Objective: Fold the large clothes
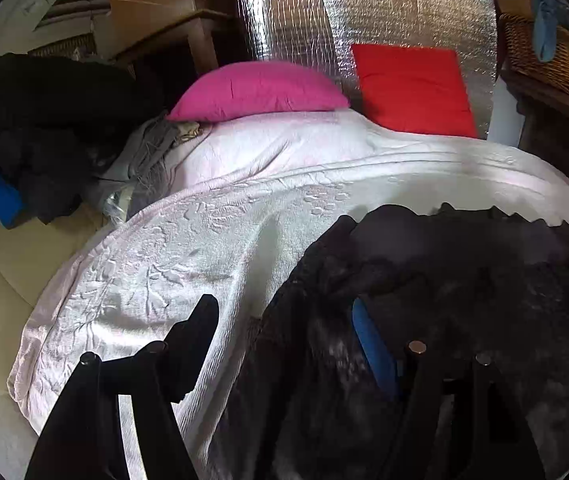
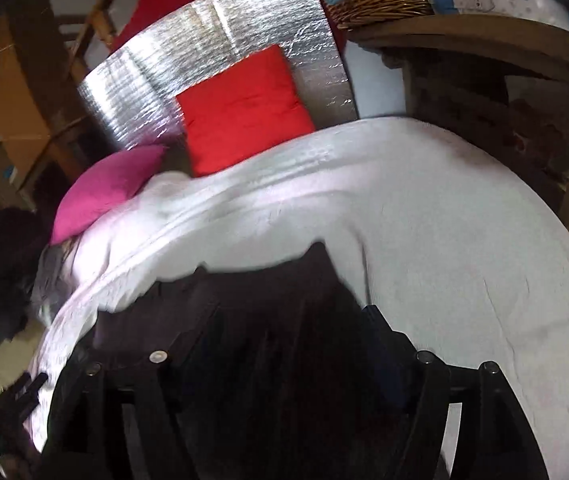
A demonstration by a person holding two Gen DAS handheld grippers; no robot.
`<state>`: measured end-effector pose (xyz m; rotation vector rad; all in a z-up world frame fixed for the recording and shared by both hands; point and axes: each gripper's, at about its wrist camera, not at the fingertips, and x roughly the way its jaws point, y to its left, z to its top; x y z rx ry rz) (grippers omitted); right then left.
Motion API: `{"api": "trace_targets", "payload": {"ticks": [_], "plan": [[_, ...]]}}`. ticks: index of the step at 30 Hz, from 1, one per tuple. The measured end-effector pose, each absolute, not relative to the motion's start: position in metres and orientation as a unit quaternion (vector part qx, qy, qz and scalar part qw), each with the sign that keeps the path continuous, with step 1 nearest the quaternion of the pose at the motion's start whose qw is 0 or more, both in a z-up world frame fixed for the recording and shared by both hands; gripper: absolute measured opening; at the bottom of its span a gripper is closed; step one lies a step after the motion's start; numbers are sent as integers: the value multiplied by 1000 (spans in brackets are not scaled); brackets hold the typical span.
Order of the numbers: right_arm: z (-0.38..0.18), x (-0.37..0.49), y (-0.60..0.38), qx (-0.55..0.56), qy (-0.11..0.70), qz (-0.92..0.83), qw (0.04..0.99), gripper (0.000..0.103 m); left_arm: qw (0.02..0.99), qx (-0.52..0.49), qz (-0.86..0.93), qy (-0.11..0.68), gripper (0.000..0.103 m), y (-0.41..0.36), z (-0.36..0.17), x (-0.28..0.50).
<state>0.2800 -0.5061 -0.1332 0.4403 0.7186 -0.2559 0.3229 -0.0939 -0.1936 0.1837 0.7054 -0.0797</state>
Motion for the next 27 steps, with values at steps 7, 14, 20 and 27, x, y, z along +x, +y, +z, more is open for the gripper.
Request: {"api": "trace_targets", "payload": {"ticks": [7,14,20,27], "plan": [[-146,224,-476,172,369,-125,905,74,938,86,-46,334,71,-82,-198,275],[-180,219,-483,175,431,-135,875,73,940,90,-42,327,71,-80,-201,257],[-199,234,-478,132,467,-158,860,73,941,92,-45,321,71,-82,-199,258],[-201,239,-481,132,469,-163,858,74,940,94,-49,323,71,-82,-200,259]]}}
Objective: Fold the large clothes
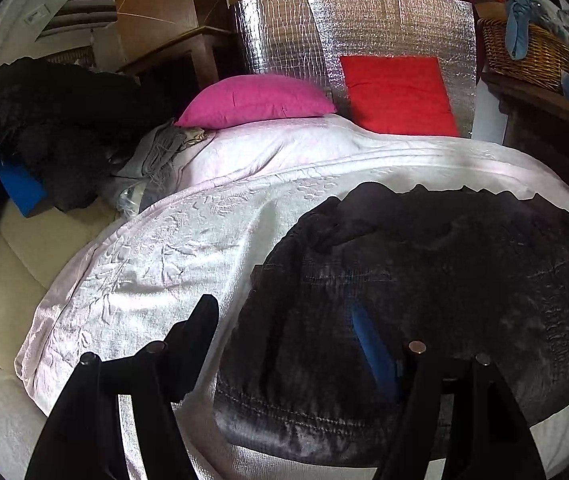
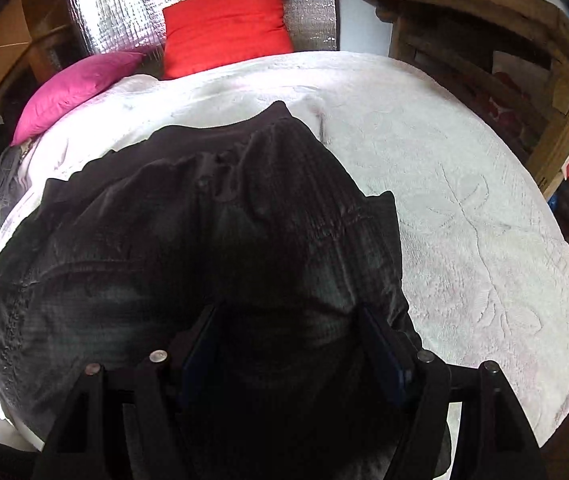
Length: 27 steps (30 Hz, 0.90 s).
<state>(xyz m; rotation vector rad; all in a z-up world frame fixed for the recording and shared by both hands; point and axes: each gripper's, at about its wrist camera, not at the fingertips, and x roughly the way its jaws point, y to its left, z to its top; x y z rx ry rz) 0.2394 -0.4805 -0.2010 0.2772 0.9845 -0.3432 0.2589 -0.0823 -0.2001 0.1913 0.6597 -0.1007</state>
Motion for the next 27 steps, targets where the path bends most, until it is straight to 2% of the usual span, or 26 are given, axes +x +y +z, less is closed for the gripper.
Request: {"api": "trace_targets", "payload": {"ticks": [27], "plan": [[-200,238,-480,128,469,-168,858,74,942,91,-57,319,71,-83,-196,255]]}}
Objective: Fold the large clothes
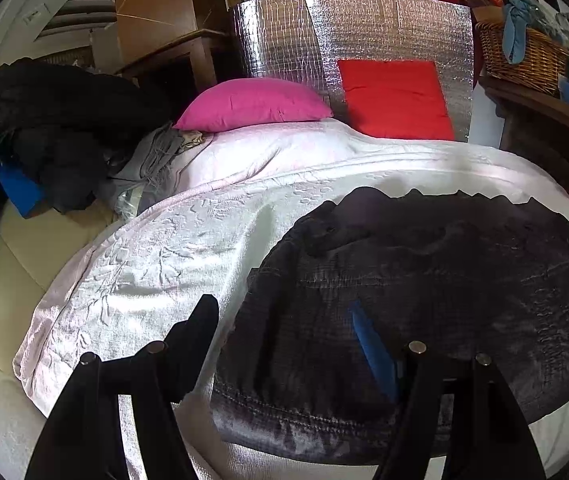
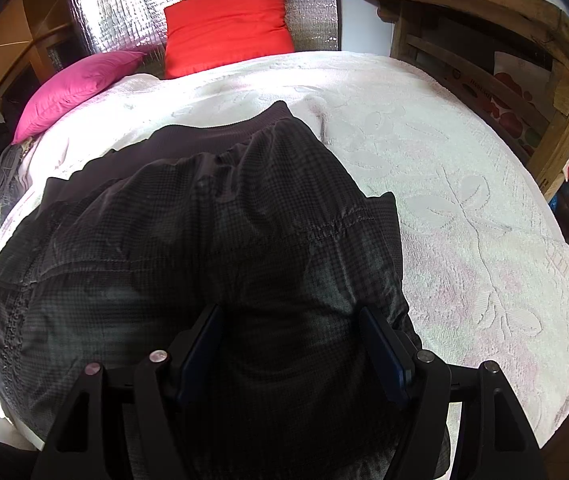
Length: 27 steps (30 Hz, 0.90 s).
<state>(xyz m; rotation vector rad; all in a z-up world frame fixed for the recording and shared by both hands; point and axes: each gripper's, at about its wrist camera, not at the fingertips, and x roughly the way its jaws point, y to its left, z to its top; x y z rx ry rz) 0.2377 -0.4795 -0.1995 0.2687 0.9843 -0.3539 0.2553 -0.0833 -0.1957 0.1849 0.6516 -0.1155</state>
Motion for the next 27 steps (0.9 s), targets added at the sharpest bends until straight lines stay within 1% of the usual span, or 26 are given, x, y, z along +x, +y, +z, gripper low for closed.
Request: {"api": "trace_targets", "payload": {"ticks": [27], "plan": [[-198,238,-479,128,469,-169,857,74,943,89,-54,316,71,-81,-194,255]]}}
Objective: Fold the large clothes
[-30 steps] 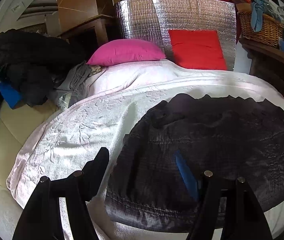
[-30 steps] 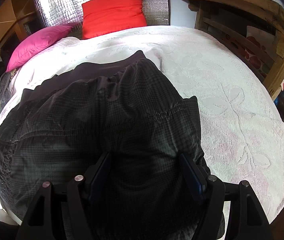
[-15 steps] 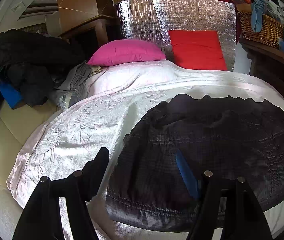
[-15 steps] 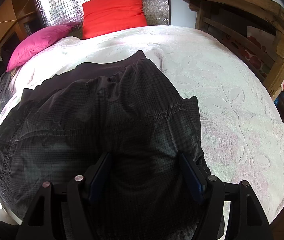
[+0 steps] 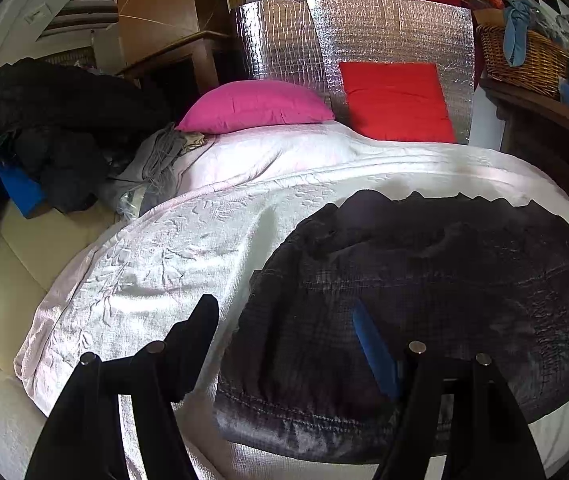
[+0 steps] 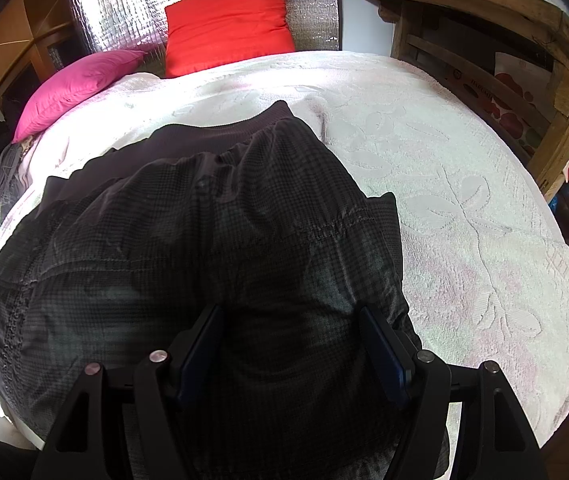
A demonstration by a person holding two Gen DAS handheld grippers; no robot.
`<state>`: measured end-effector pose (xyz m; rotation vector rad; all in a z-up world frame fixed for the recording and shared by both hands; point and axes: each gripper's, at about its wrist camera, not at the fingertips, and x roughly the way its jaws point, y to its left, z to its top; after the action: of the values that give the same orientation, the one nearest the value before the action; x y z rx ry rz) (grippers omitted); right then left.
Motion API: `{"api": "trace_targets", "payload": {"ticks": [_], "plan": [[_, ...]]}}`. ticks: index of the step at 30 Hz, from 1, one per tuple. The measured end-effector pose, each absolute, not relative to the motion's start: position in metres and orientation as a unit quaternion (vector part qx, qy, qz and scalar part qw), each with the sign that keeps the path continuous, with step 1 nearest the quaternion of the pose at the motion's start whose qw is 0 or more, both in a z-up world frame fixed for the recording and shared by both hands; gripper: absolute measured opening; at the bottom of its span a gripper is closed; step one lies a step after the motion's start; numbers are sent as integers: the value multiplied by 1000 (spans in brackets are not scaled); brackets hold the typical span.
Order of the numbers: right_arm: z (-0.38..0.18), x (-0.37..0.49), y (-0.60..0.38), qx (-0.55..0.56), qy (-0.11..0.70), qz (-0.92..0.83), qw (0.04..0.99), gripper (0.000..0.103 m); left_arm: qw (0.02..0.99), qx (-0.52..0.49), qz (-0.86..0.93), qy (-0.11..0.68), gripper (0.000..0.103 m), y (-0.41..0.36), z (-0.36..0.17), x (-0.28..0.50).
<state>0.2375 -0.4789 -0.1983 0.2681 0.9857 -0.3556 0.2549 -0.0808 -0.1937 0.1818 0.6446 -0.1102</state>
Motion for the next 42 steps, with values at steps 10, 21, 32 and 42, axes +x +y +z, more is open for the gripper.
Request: {"api": "trace_targets", "payload": {"ticks": [10,21,32,42], "plan": [[-198,237,-478,128,470,-170,857,74,944,88,-54,315,71,-81,-192,254],[-199,238,-479,127,470,-169,857,74,942,91,-54,318,71,-82,-194,255],[-168,208,-491,203,390,-86,894,74,899,76,-30,431,71,-51,-253,298],[-195,201,-518,246,441,-125,854,74,908,70,-37,412,72,-44,-234,295]]}}
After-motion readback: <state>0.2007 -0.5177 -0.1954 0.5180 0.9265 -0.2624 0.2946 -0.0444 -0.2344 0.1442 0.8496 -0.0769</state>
